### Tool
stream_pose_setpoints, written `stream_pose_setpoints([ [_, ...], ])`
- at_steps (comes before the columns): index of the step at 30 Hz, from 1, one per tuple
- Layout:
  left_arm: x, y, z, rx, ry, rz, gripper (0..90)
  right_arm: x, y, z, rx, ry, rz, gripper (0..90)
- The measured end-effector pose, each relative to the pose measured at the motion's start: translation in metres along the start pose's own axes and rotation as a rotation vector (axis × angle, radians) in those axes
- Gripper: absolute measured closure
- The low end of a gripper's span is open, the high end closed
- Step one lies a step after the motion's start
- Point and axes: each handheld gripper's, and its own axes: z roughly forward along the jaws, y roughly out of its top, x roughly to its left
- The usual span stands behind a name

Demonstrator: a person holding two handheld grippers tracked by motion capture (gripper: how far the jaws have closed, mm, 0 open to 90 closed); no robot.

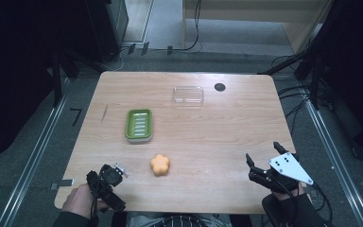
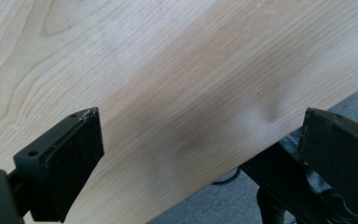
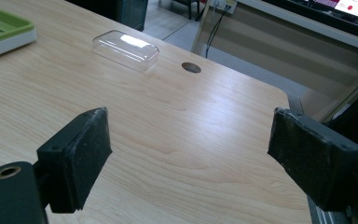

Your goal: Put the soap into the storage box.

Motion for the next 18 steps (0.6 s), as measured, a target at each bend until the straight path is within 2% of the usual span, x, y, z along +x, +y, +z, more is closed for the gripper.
stream_pose_setpoints([
  [7,-0.0009,-0.0002,-0.0002,-0.003,0.002,0.002,0.3,-0.0013,-0.0003,0.0006,-0.002,0.000,0.008,13.3],
  [10,-0.0018,-0.0014,-0.0014,-0.008,0.005,-0.006,0.3,-0.0003,0.0001,0.0010,0.000,0.009,-0.003,13.4],
  [18,-0.0004,-0.0015,-0.0032,-0.030,-0.001,-0.016,0.0,-0.0030,-0.0002,0.0049,-0.001,0.009,0.022,13.4],
])
